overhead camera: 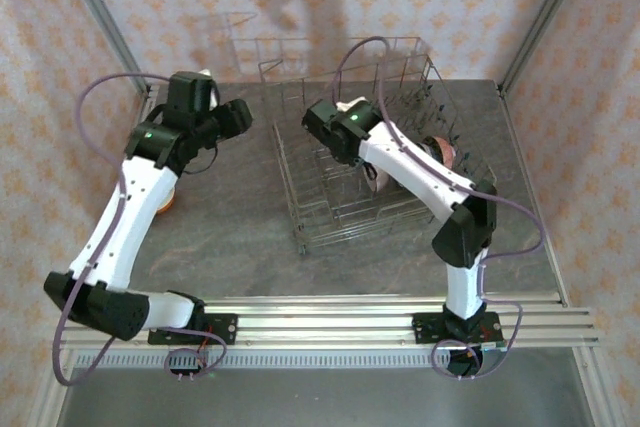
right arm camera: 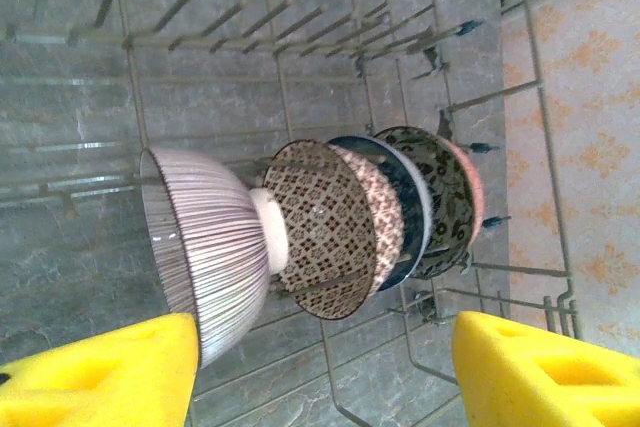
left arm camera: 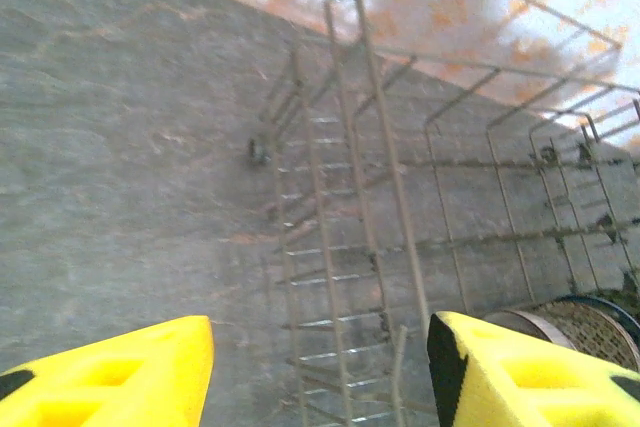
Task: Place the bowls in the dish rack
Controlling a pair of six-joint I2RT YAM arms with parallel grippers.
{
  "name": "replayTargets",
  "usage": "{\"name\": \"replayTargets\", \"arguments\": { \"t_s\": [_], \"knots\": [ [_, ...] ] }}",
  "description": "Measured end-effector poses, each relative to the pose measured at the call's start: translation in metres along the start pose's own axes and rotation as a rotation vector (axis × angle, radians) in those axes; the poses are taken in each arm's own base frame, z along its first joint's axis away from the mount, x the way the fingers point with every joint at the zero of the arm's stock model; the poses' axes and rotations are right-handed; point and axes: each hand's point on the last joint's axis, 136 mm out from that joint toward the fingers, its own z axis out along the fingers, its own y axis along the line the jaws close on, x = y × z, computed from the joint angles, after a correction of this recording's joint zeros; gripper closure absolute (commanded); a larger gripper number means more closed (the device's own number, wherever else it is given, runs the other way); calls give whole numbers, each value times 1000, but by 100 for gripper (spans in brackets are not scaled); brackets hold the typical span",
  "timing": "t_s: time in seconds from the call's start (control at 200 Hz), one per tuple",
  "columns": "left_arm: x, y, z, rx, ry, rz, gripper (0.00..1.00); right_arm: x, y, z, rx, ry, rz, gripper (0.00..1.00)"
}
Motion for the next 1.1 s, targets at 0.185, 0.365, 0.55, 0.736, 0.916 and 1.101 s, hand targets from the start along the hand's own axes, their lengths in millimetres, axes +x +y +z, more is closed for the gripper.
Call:
{"name": "replayTargets", "arguments": {
  "t_s": [0.185,0.365,0.55,0.736,0.916,1.101],
  "knots": [
    [1,78,-12,-151,-21,-117,35,-3,-64,8,-3,5,137,32],
    [29,157,1,-315,67,-256,31,7,-104,30,21,62,195,32],
    [55,215,11,-415,153,-385,29,9,-101,48,4,107,177,32],
    [77,246,19,-481,219,-459,22,5,-85,61,-29,137,154,32],
    [86,266,16,-503,233,-534,22,-1,-80,62,-56,132,156,32],
    [105,285,16,-526,268,-607,22,-3,-79,60,-66,127,161,32]
  ]
}}
